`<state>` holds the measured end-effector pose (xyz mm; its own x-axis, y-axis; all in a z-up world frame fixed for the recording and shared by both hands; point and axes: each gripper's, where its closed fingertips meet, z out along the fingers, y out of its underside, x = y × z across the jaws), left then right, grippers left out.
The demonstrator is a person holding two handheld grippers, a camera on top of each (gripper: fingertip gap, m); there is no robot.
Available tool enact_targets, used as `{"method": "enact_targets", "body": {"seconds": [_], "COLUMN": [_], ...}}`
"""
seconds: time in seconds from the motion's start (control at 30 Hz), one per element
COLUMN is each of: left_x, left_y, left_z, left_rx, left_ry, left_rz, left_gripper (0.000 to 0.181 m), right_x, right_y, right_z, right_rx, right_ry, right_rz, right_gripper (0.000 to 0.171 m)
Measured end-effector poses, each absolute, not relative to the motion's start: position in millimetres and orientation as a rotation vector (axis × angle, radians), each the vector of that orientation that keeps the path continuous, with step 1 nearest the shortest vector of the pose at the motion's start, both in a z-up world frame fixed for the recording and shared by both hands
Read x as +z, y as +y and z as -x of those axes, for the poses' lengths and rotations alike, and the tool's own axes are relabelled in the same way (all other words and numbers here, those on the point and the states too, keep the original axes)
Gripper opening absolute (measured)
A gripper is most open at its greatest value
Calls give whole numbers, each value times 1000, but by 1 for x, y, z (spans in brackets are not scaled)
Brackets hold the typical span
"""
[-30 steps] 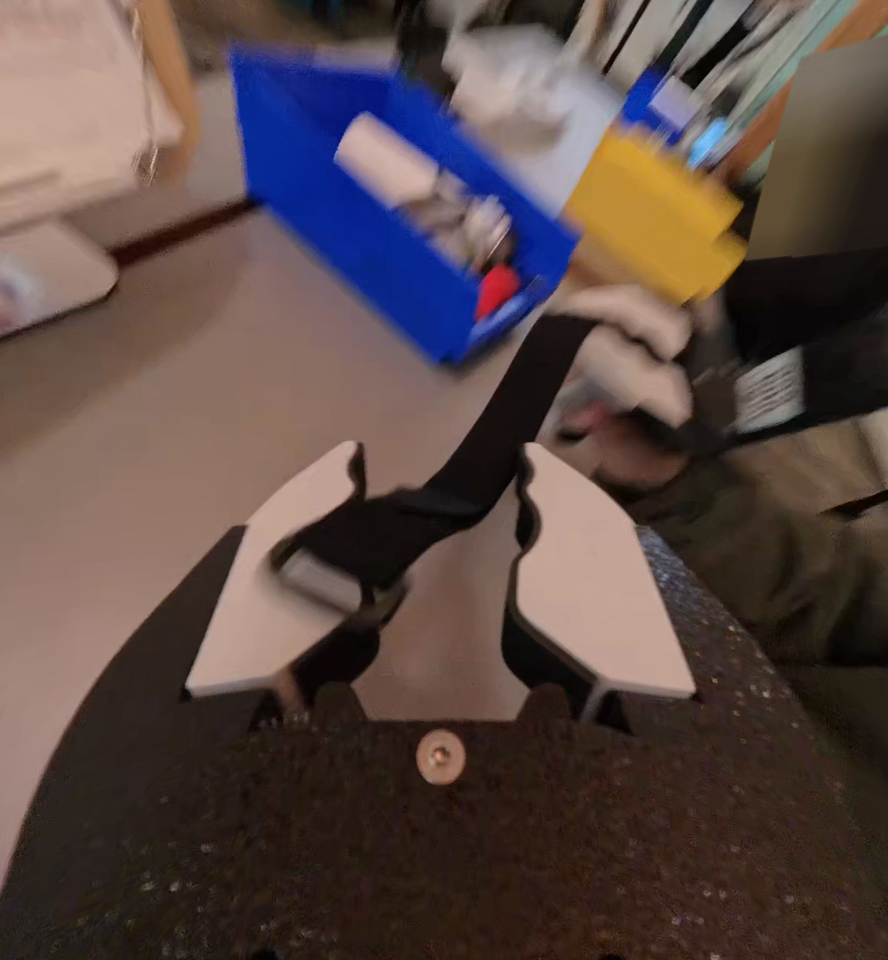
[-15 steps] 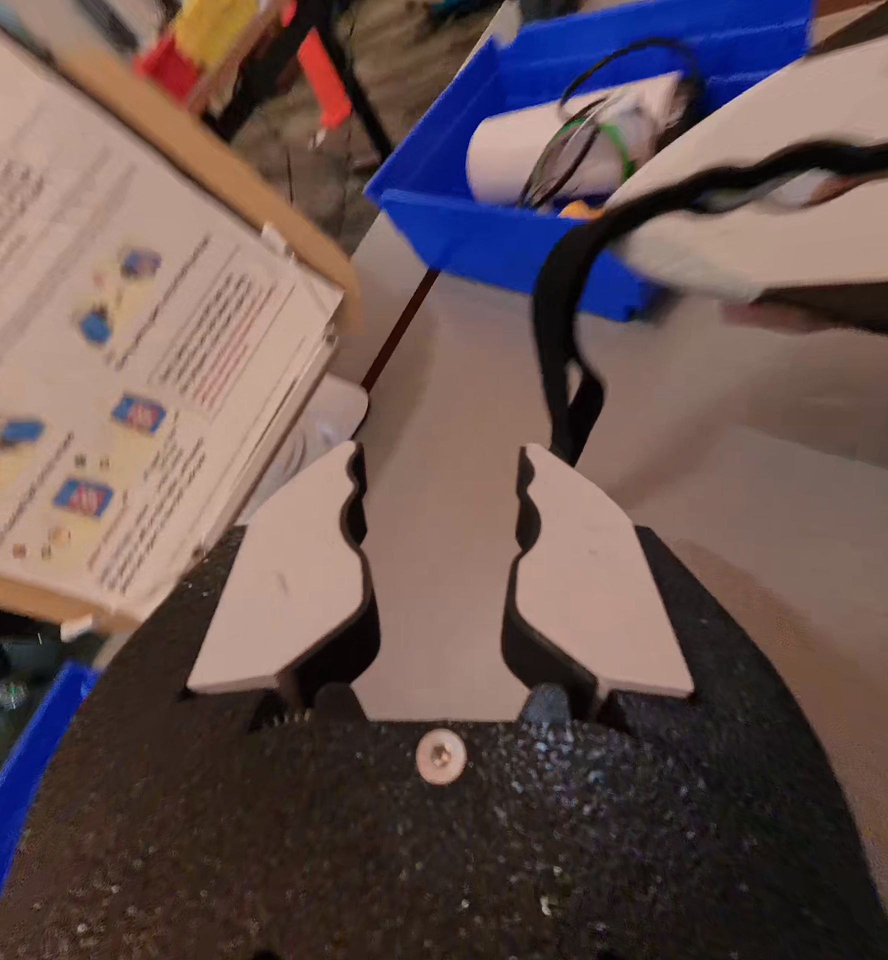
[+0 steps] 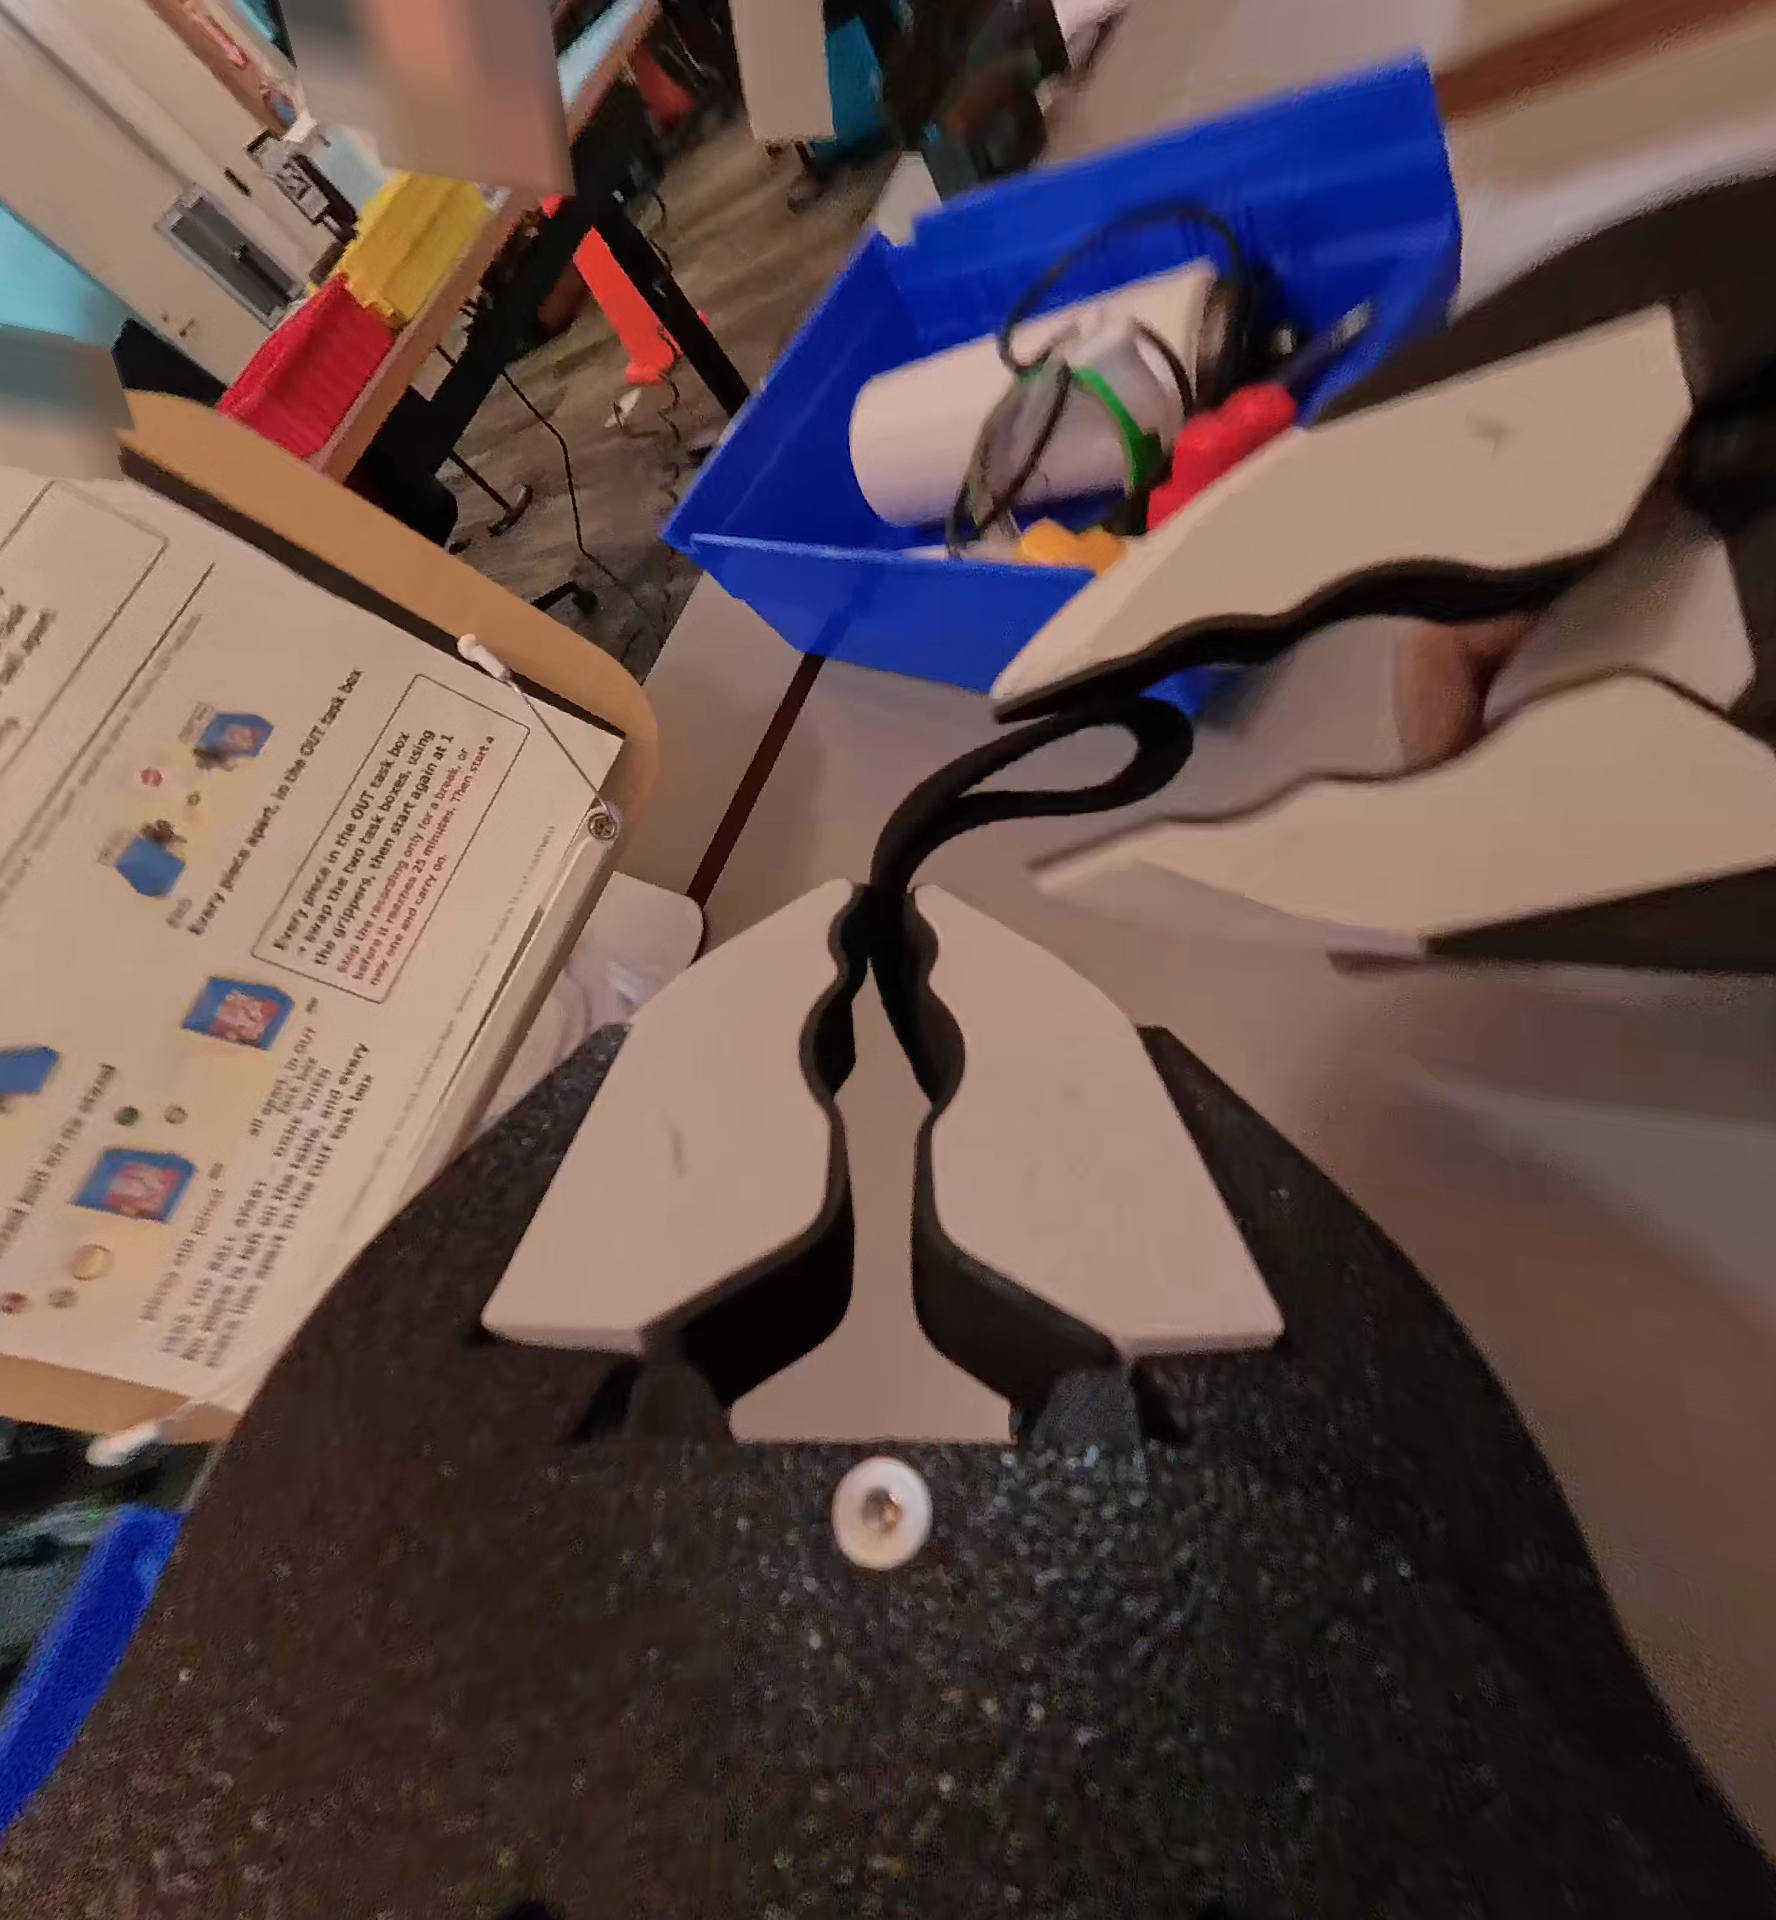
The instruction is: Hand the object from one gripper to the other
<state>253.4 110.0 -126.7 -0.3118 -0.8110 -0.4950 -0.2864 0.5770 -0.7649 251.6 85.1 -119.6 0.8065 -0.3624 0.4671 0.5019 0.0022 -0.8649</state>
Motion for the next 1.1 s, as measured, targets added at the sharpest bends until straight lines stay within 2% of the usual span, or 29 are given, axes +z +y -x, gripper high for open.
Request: {"method": "enact_targets", "body": {"seconds": [0.03, 0.1, 0.2, 0.4, 0.43, 0.47, 0.53, 0.57, 0.83, 0.97, 1.1], "left_x": [-122, -110, -89, -56, -55, -55, -57, -58, -69, -86, -84], "left_y": [111, 109, 105, 86, 85, 84, 83, 82, 103, 132, 155], "left_z": [-254, -253, -248, -228, -227, -226, -227, -227, -233, -237, -233], "left_rx": [-784, -1007, -1356, -1954, -1994, -2014, -2014, -2001, -1756, -1410, -1136], "left_ry": [1827, 1754, 1641, 1528, 1520, 1528, 1539, 1551, 1566, 1606, 1584], "left_rz": [922, 973, 1017, 906, 901, 897, 900, 898, 983, 1072, 1041], "left_gripper": [5, 5, 5, 5, 5, 5, 5, 5, 7, 31, 47], "right_x": [-117, -112, -110, -105, -107, -108, -112, -113, -117, -122, -128], "right_y": [85, 86, 87, 86, 87, 88, 89, 90, 87, 80, 76], "right_z": [-248, -242, -235, -224, -219, -215, -212, -213, -238, -264, -278], "right_rx": [-601, -441, -144, 202, 219, 221, 158, 109, -236, -396, -345], "right_ry": [-111, -86, -22, 6, -14, -34, -74, -87, -87, -20, 85], "right_rz": [1386, 1340, 1310, 1261, 1270, 1276, 1290, 1299, 1390, 1456, 1489], "right_gripper": [32, 48, 58, 56, 53, 42, 13, 5, 1, 0, 0]}}
